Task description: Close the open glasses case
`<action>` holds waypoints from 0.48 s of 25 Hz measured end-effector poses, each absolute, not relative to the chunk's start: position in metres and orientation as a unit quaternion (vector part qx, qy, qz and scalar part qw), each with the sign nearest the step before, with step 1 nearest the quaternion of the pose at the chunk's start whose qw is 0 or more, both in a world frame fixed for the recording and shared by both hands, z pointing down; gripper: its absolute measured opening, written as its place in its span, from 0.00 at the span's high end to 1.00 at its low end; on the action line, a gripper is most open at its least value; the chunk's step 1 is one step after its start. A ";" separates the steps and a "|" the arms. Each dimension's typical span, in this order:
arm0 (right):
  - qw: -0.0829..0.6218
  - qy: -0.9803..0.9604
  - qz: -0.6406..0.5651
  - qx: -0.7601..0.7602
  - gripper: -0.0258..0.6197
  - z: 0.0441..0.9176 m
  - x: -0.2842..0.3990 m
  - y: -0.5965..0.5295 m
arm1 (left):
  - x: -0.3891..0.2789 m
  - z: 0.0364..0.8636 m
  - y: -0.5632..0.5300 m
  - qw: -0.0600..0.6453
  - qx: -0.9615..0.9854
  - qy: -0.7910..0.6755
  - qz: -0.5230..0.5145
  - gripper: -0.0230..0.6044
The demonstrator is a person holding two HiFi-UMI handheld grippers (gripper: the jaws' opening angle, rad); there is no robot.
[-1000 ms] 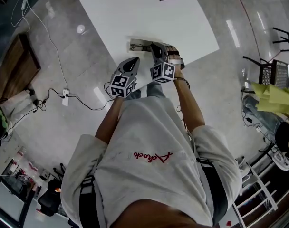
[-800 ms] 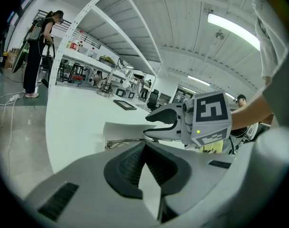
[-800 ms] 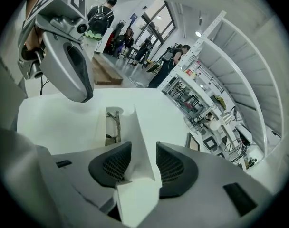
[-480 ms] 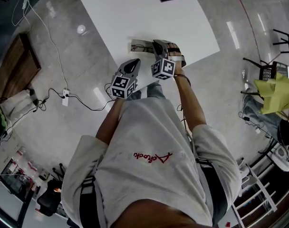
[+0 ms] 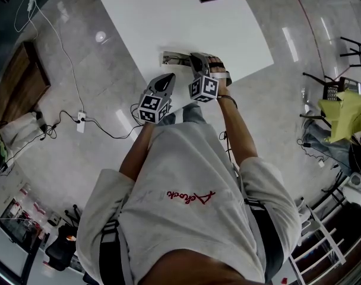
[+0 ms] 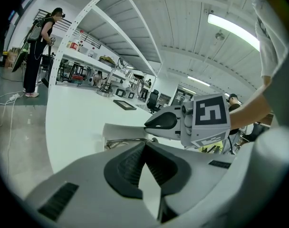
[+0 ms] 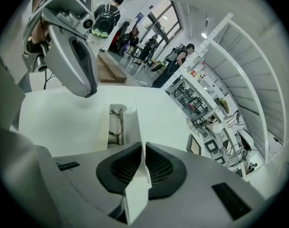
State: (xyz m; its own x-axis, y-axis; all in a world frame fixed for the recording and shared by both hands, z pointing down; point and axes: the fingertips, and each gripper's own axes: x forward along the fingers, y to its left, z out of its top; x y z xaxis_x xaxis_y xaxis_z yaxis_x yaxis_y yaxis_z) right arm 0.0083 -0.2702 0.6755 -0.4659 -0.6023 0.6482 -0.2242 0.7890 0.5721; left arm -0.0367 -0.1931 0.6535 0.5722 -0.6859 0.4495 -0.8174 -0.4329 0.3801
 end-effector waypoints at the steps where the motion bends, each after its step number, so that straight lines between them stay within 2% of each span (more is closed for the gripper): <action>1: 0.452 -0.831 -0.207 0.249 0.89 0.676 0.008 -0.267 | -0.037 0.653 -0.193 0.287 0.839 -0.448 0.114 0.92; 12: 0.454 -0.833 -0.200 0.245 0.88 0.684 0.008 -0.239 | -0.032 0.648 -0.196 0.279 0.845 -0.443 0.110 0.92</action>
